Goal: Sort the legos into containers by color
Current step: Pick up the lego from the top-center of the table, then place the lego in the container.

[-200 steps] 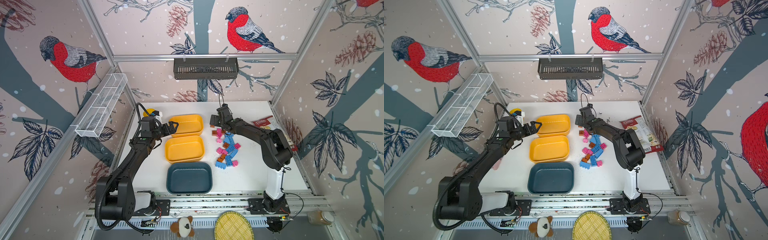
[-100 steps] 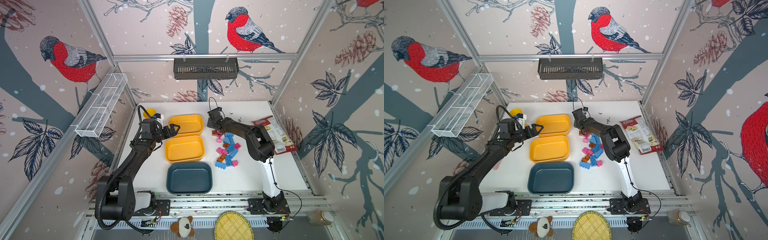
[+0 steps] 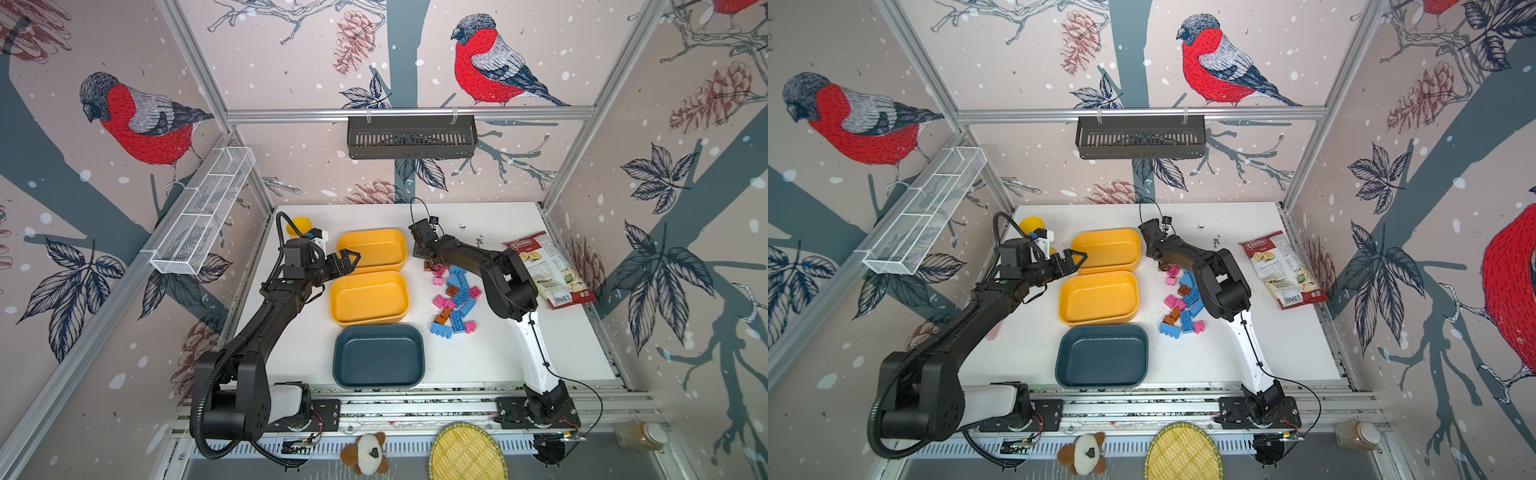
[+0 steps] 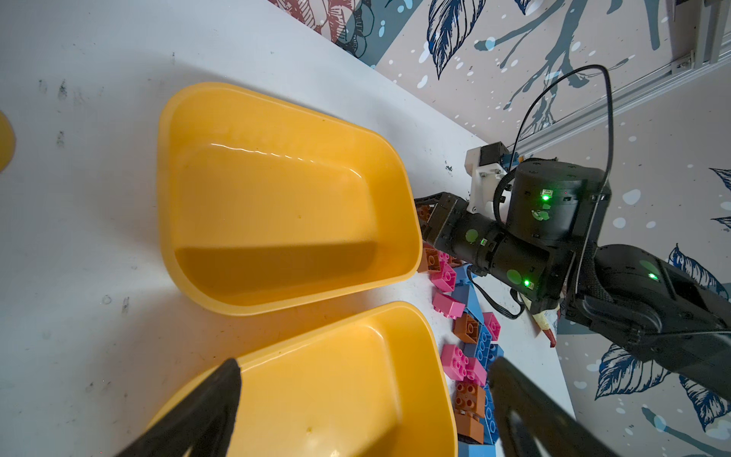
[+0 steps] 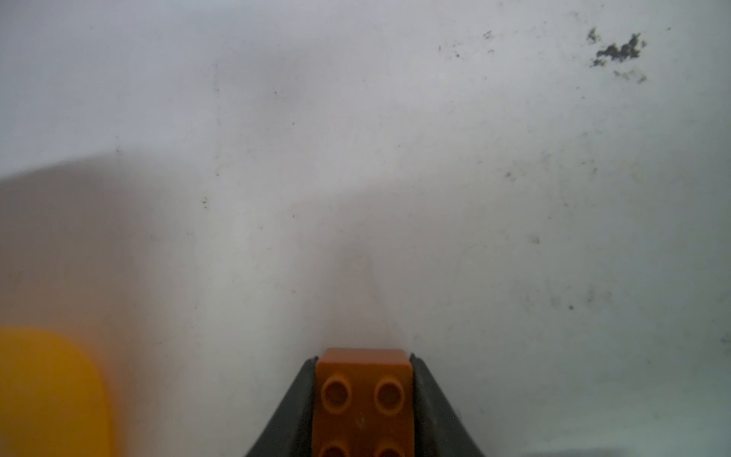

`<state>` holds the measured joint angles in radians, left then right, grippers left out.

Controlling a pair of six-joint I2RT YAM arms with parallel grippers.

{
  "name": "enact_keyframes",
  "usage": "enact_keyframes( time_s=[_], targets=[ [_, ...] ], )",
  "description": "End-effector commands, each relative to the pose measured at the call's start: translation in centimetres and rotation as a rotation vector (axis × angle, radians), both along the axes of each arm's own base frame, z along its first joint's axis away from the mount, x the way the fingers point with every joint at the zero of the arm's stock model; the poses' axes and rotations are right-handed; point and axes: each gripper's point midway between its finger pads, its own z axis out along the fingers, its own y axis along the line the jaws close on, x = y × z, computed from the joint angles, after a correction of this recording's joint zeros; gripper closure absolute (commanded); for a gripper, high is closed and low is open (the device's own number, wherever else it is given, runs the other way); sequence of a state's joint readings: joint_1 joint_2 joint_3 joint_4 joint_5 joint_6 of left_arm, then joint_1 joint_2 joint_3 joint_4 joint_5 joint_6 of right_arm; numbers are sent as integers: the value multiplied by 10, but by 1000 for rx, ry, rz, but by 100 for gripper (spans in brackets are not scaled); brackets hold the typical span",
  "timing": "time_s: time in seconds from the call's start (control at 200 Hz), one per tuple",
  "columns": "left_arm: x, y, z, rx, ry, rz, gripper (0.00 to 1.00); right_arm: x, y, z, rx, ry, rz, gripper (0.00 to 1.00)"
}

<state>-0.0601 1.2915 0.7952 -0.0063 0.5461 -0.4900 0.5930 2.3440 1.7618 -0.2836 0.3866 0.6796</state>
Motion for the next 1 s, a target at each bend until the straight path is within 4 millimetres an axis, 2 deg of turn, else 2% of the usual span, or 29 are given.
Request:
enact_keyframes(
  time_s=[0.0, 0.11, 0.23, 0.36, 0.47, 0.585, 0.68, 0.916, 0.976, 0.996],
  targets=[
    [1, 0, 3, 6, -16, -2, 3, 1, -4, 4, -33, -12, -11, 68],
    [2, 2, 3, 12, -12, 2, 3, 4, -2, 27, -37, -52, 17, 71],
    [2, 7, 3, 27, -11, 14, 3, -1, 11, 72, -10, -125, 94, 71],
    [2, 17, 4, 46, -10, 45, 3, -22, 41, 119, 26, -198, 247, 71],
    [0, 21, 2, 58, -4, 59, 3, -47, 72, 140, 79, -220, 383, 71],
    [-3, 22, 3, 60, -5, 69, 3, -74, 112, 144, 137, -217, 516, 70],
    [-5, 23, 3, 61, -3, 74, 3, -80, 134, 135, 144, -212, 566, 68],
    [-12, 27, 6, 78, -8, 81, 3, -55, 158, 111, 131, -213, 566, 65],
    [-13, 28, 6, 80, -9, 81, 3, -48, 160, 104, 115, -210, 562, 58],
    [-14, 28, 6, 81, -8, 81, 3, -45, 161, 105, 113, -213, 561, 53]
  ],
)
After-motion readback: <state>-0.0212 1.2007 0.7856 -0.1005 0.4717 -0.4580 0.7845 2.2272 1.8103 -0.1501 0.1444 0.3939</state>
